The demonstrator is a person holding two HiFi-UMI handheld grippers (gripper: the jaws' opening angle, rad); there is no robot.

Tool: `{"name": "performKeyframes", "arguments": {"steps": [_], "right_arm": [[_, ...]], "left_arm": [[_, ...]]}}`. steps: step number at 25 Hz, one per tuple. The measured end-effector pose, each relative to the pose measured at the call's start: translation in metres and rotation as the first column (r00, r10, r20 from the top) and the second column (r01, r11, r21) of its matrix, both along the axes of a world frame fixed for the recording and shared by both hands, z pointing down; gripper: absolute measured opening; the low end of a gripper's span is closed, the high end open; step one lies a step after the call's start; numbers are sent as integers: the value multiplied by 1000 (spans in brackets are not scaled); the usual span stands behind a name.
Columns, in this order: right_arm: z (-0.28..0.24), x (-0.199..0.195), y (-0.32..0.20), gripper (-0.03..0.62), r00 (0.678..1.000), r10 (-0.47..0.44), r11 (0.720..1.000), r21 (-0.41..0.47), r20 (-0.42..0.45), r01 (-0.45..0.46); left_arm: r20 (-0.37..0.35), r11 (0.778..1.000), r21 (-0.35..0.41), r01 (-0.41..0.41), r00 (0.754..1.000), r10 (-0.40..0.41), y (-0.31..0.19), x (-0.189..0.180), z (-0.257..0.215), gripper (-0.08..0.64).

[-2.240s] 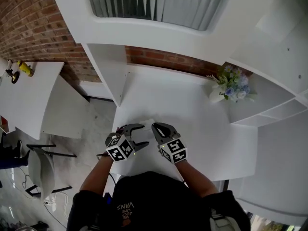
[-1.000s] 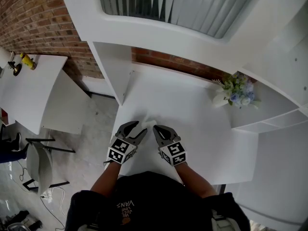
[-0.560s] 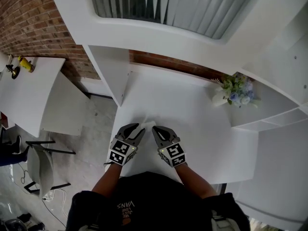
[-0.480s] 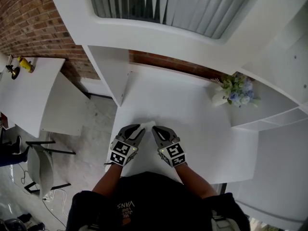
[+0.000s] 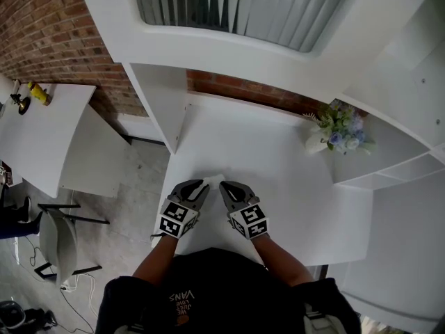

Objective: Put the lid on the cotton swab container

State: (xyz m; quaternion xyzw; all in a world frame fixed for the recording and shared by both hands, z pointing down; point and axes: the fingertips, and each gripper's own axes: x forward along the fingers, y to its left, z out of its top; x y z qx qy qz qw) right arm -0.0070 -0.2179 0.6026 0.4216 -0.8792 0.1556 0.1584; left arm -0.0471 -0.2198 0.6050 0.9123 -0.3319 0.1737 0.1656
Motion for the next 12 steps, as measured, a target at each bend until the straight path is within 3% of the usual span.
{"name": "performKeyframes", "arguments": {"steps": [12], "right_arm": [[-15,10,12,0,998,37,999,5,48,-37]], "left_arm": [[-5,998,66,20,1000,-20,11,-4,-29,64]]}}
